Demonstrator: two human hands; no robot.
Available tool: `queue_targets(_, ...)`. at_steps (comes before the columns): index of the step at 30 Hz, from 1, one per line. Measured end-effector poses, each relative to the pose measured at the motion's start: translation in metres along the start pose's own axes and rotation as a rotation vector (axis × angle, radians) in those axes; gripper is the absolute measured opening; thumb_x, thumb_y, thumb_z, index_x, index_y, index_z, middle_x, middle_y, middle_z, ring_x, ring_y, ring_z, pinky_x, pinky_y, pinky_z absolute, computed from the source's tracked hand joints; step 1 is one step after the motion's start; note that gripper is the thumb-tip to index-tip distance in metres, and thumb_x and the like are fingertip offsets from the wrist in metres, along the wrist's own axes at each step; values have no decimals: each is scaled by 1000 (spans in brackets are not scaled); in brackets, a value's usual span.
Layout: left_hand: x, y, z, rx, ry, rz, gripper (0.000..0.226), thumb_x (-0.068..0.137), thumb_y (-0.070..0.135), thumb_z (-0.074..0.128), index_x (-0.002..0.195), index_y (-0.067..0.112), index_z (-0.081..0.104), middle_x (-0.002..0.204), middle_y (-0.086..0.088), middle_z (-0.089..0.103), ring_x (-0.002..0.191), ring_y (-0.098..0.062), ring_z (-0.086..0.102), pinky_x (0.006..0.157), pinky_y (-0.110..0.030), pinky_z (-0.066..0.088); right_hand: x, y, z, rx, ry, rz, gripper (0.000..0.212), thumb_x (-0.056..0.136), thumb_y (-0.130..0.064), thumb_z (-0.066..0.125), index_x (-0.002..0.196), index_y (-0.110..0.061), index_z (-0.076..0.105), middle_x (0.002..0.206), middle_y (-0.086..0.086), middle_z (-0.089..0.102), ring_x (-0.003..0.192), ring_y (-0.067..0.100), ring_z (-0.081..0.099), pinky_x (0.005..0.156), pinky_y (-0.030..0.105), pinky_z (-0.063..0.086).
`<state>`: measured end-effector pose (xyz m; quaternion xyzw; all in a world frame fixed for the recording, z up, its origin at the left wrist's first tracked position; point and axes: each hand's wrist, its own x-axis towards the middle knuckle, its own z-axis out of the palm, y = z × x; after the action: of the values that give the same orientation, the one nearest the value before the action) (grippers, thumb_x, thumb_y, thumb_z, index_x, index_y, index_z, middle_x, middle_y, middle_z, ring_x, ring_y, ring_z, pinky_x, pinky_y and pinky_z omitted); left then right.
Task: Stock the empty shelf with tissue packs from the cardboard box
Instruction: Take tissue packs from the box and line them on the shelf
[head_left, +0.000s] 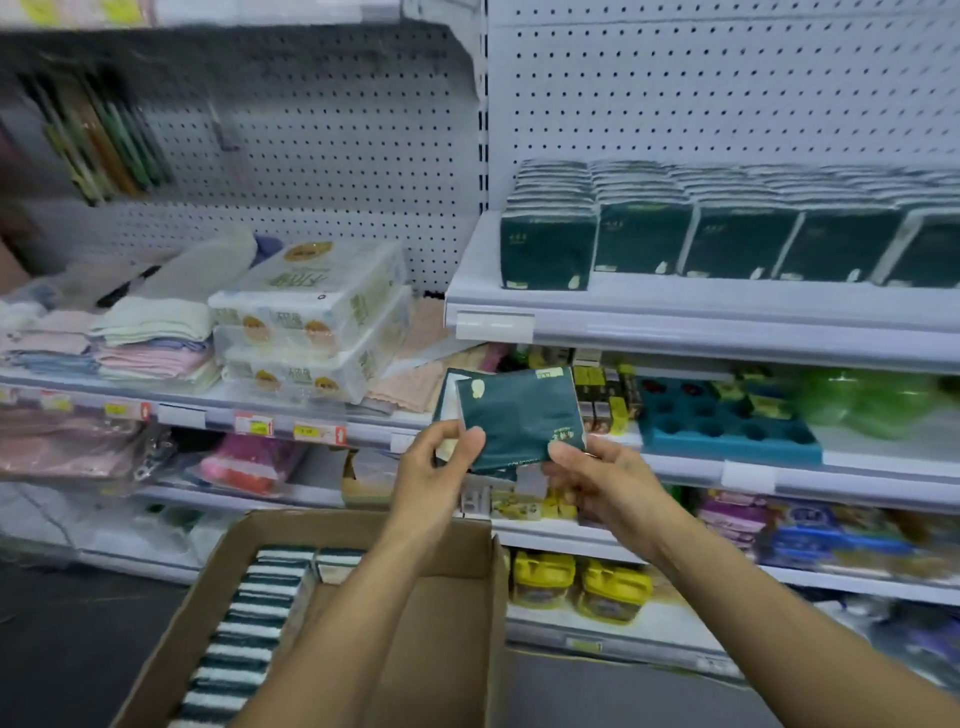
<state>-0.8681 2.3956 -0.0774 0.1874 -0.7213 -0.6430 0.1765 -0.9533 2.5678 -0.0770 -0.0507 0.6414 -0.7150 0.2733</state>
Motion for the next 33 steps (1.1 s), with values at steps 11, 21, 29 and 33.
queue_targets(11, 29, 69, 81, 162, 10, 282, 23, 94, 24, 63, 111, 38, 60, 120, 15, 58, 108, -13, 57, 84, -29, 51, 2, -132, -92, 154, 295, -412, 17, 85, -5, 68, 101, -9, 63, 95, 6, 72, 89, 24, 68, 69, 31, 54)
queue_targets(21, 82, 98, 84, 182, -96, 199, 60, 90, 17, 68, 135, 40, 36, 115, 14, 56, 95, -17, 64, 74, -37, 57, 81, -213, -106, -1195, 378, -822, 37, 88, -31, 68, 120, -22, 52, 114, 1, 64, 101, 27, 60, 83, 42, 51)
queue_targets(29, 106, 102, 75, 150, -191, 127, 47, 91, 15, 67, 127, 37, 45, 111, 20, 55, 92, -19, 66, 58, -24, 53, 140, -205, -108, -1595, 290, -895, 52, 84, -42, 70, 130, -24, 54, 128, -3, 58, 120, 22, 50, 99, 40, 34)
queue_targets(33, 111, 100, 68, 136, -205, 111, 47, 91, 16, 68, 128, 36, 46, 113, 16, 57, 93, -20, 67, 65, -32, 59, 150, -205, -113, -1686, 324, -1026, 58, 80, -42, 74, 131, -20, 58, 135, 0, 57, 125, 25, 49, 100, 44, 34)
